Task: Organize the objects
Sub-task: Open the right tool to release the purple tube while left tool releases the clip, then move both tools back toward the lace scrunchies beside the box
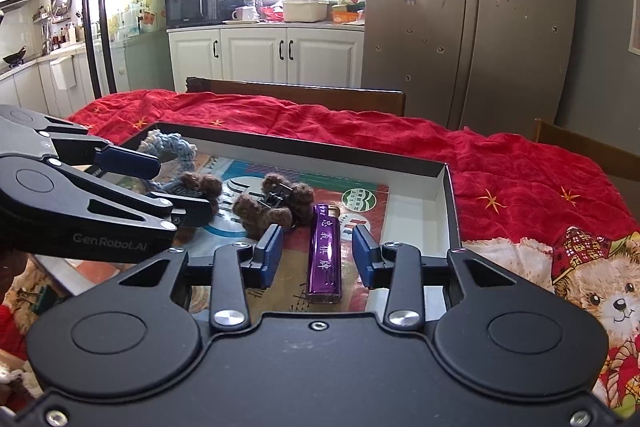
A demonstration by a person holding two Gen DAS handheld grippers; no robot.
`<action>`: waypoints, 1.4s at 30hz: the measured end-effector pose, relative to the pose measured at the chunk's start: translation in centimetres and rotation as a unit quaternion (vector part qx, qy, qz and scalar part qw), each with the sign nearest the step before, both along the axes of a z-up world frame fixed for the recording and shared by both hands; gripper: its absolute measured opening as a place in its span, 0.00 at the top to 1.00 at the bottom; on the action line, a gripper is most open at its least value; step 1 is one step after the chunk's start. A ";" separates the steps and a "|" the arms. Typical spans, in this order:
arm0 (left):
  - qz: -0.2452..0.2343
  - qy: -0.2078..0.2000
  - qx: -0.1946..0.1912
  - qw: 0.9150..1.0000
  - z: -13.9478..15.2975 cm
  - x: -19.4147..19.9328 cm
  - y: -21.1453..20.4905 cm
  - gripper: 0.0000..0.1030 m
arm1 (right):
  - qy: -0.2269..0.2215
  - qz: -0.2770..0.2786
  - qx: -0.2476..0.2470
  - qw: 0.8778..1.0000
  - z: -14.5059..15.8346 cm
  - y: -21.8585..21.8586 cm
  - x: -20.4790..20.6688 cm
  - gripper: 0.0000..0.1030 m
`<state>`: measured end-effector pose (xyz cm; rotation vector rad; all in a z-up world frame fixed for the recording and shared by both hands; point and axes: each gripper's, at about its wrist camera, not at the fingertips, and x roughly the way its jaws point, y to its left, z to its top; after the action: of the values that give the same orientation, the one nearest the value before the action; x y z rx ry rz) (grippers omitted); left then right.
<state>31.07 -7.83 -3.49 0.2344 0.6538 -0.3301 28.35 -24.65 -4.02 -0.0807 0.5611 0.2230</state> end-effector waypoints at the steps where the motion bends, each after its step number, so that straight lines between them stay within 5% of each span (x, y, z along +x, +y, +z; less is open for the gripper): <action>1: 0.001 0.000 -0.001 1.000 0.1 -0.2 0.2 0.30 | -0.001 0.001 0.001 1.000 0.2 -0.1 -0.3 0.64; 42: 0.020 0.009 -0.063 0.998 3.4 -15.2 8.9 0.28 | 0.011 0.109 0.052 0.993 4.7 1.3 -16.6 0.64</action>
<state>15.84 1.12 -0.09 0.0976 0.6514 -0.3350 11.71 -23.34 0.64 -0.0376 0.5614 0.4659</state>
